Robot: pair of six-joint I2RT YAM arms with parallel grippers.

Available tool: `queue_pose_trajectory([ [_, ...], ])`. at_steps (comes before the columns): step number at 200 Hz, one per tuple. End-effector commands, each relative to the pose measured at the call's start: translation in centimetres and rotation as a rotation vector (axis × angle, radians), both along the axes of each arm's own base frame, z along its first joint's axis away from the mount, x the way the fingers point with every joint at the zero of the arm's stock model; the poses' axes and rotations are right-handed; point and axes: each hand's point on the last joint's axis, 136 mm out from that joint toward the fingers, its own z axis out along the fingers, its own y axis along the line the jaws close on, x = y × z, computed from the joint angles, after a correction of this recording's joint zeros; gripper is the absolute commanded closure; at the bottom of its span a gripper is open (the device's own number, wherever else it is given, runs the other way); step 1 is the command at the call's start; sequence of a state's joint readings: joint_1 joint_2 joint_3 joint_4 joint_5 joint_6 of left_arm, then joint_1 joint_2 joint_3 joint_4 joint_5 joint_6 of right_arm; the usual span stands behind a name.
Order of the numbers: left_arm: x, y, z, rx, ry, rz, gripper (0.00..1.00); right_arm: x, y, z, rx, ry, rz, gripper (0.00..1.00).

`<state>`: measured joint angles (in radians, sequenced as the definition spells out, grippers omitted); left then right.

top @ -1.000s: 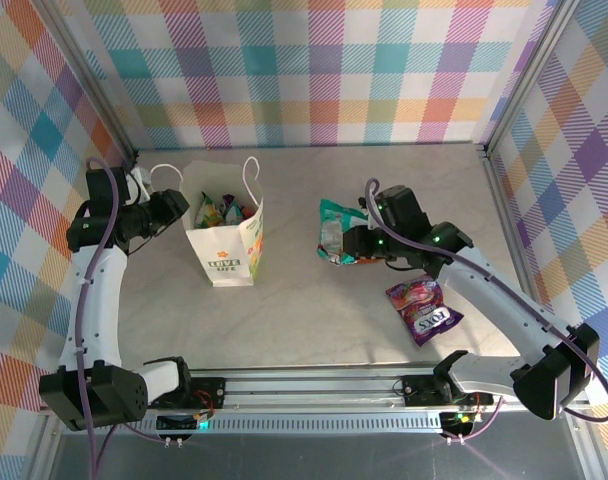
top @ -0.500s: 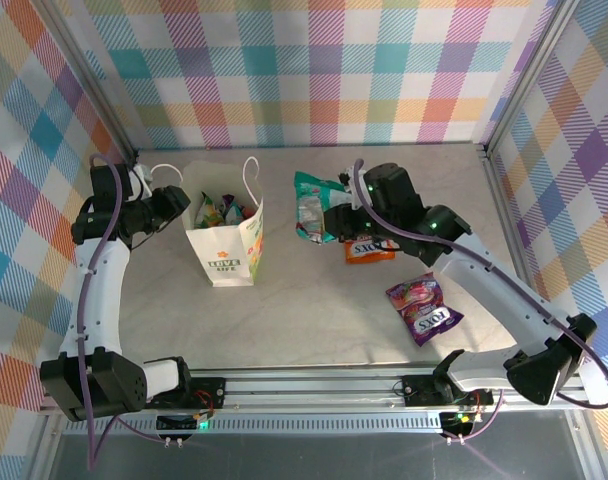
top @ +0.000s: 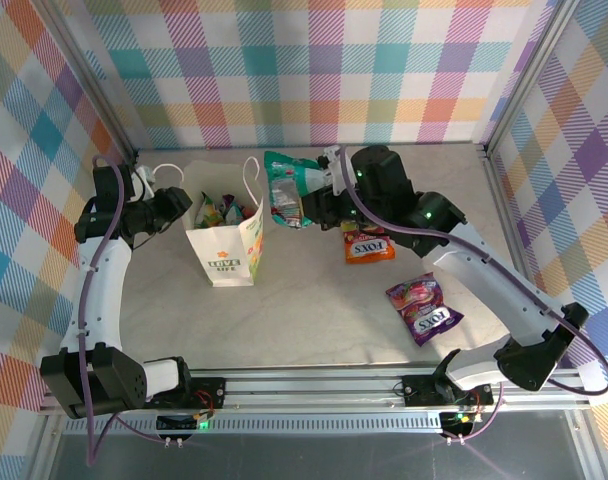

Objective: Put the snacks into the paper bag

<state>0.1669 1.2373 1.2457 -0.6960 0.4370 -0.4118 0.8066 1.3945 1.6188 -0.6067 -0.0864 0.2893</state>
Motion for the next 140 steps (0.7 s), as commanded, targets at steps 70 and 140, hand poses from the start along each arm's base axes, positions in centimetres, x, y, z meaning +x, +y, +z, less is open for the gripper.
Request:
queue_pose_trajectory([
  [70,0.1,-0.7,-0.4,-0.034,-0.013,-0.036,0.71,-1.0,4.1,5.9,0.112,-0.152,0.127,0.81],
  [140,0.1,-1.4,-0.7,-0.072,-0.022,-0.06,0.75,-0.4,7.8,7.0,0.134,-0.176,0.177,0.81],
])
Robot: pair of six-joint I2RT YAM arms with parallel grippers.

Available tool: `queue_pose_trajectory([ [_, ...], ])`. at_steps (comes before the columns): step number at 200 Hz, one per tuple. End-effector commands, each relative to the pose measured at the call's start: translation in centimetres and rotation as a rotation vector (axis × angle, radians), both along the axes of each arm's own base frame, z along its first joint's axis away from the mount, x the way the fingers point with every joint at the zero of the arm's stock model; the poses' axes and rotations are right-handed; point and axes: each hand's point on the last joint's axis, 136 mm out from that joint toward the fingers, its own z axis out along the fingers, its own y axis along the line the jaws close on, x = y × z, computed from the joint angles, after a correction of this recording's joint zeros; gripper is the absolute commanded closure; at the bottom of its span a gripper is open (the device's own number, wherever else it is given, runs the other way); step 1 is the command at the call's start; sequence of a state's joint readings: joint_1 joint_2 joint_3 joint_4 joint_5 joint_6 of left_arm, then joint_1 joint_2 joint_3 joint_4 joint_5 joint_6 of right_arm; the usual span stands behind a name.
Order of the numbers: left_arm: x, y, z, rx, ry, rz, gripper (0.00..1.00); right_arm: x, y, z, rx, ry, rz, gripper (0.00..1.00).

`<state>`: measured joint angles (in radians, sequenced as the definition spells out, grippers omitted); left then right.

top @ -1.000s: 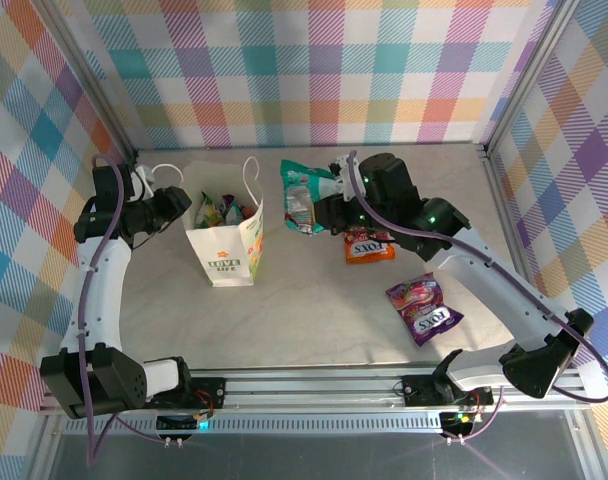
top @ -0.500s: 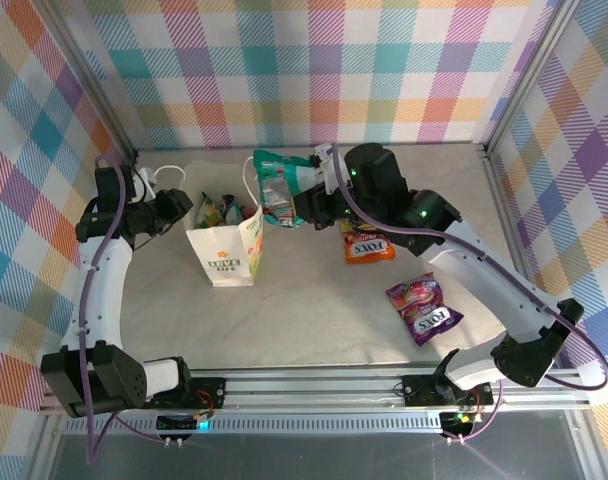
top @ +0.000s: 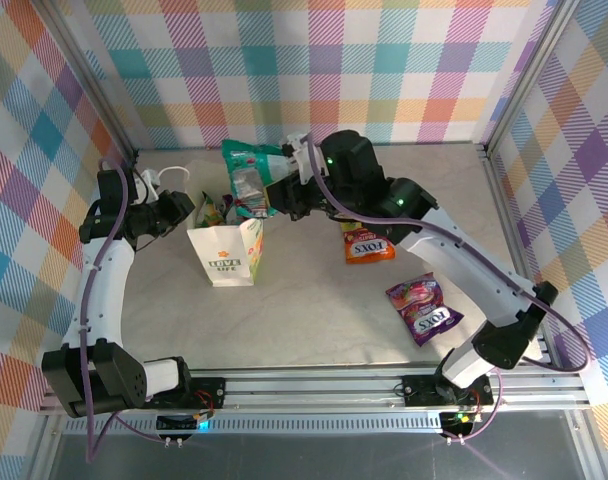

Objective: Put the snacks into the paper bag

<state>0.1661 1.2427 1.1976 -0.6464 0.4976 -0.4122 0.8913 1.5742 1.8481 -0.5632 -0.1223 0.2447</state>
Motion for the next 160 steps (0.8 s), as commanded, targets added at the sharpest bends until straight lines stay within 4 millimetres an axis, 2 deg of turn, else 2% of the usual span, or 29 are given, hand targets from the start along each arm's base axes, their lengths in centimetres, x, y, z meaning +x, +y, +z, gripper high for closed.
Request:
queue_pose_trajectory([
  [1,-0.1,-0.5,0.3,-0.03,-0.017,-0.016,0.75,-0.2,1.5,3.4,0.078,-0.087,0.043,0.81],
  [70,-0.4,-0.6,0.0,-0.028,-0.012,-0.023,0.75,1.0,4.9,2.9,0.073,-0.084,0.057,0.81],
  [160,-0.9,-0.4,0.1,-0.015,-0.013,-0.017,0.75,3.7,7.9,0.1,0.011,-0.057,0.019,0.8],
])
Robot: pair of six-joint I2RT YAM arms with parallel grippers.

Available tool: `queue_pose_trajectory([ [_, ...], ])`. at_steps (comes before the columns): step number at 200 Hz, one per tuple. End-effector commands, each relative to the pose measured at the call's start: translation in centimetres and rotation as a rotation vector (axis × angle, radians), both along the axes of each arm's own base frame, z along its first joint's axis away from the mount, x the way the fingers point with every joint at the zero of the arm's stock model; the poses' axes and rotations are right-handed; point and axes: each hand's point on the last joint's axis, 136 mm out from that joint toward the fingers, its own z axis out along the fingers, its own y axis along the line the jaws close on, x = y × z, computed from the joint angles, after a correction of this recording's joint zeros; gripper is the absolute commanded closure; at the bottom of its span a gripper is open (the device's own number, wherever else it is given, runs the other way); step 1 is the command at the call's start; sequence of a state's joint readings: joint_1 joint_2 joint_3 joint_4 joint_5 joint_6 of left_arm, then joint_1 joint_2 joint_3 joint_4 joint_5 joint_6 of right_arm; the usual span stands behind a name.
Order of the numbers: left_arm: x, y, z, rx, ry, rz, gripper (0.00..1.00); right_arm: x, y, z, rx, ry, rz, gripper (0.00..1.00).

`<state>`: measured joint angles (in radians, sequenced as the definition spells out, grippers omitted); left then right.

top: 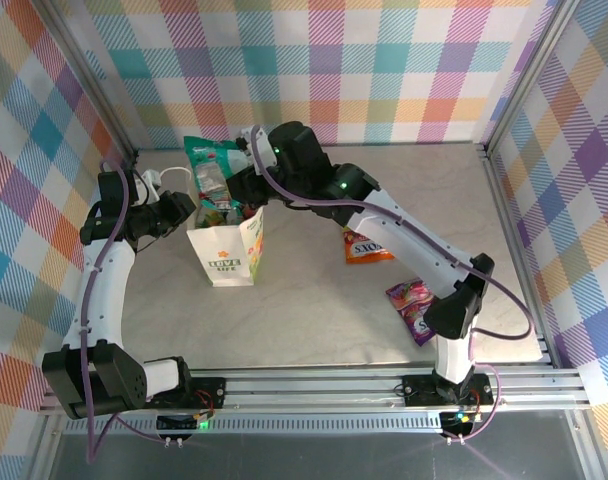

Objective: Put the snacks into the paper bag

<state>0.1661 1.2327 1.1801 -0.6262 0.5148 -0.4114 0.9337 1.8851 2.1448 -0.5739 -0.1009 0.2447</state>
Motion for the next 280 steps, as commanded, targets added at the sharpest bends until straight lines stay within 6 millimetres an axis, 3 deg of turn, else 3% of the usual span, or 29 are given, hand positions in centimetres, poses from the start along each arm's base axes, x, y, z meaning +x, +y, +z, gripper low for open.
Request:
queue_pose_trajectory([
  [1,-0.8,-0.2,0.1,-0.005,0.002,-0.005,0.75,0.3,0.5,2.2,0.034,-0.064,-0.004,0.8],
  [115,-1.2,0.2,-0.1,0.006,0.015,0.001,0.75,4.5,1.7,-1.9,-0.066,-0.069,-0.145,0.8],
  [214,-1.2,0.3,-0.1,0.015,0.018,0.002,0.74,5.5,2.4,-5.2,-0.122,-0.017,-0.172,0.79],
  [280,-1.1,0.4,-0.1,0.013,0.018,0.007,0.74,4.5,3.0,-6.6,-0.134,0.048,-0.13,0.79],
])
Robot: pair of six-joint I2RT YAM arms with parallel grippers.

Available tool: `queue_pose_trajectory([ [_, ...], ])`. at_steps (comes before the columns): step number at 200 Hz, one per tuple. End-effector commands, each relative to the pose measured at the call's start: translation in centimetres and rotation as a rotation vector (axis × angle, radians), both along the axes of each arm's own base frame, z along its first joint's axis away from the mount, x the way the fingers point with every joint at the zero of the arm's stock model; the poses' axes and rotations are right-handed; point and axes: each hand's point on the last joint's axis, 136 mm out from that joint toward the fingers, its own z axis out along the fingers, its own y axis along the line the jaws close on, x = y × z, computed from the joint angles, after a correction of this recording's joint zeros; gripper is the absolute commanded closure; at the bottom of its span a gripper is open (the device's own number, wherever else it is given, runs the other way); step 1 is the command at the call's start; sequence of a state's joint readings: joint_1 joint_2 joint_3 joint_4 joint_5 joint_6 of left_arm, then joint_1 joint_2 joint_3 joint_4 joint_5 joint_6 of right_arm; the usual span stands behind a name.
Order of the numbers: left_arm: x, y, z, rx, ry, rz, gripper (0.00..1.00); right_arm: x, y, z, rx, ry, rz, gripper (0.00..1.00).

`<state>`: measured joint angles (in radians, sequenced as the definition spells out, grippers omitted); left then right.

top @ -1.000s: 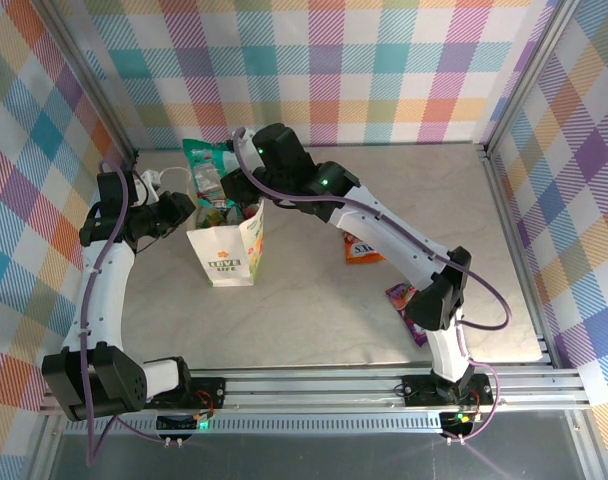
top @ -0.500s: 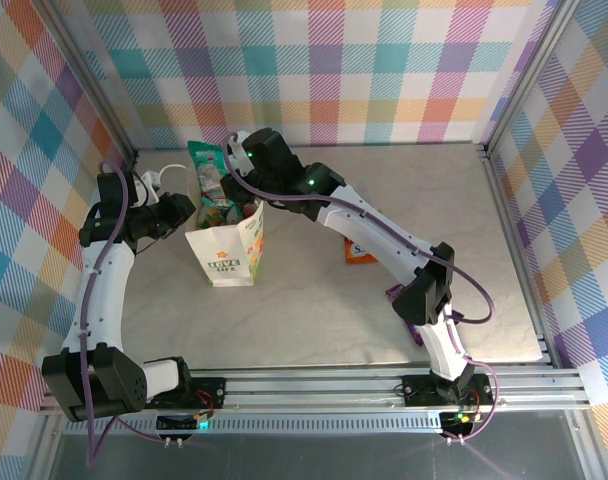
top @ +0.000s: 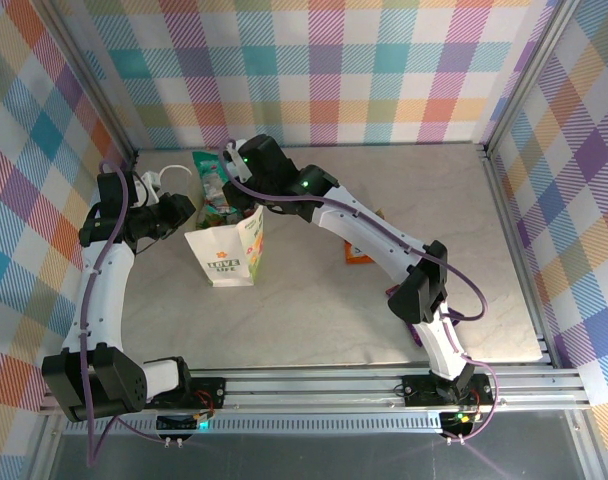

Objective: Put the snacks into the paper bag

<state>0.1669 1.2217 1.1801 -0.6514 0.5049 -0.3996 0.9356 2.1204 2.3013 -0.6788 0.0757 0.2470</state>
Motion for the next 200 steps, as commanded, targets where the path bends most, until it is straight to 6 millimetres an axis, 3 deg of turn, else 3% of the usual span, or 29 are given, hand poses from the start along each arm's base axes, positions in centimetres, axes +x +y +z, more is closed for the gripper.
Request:
queue_pose_trajectory([
  [1,-0.6,0.3,0.0,0.0,0.007,0.007,0.74,-0.6,0.9,1.8,0.062,0.003,0.023,0.79],
  [200,-1.0,0.5,0.1,0.01,0.01,0.012,0.74,-4.7,2.2,0.2,0.099,0.238,0.114,0.75],
])
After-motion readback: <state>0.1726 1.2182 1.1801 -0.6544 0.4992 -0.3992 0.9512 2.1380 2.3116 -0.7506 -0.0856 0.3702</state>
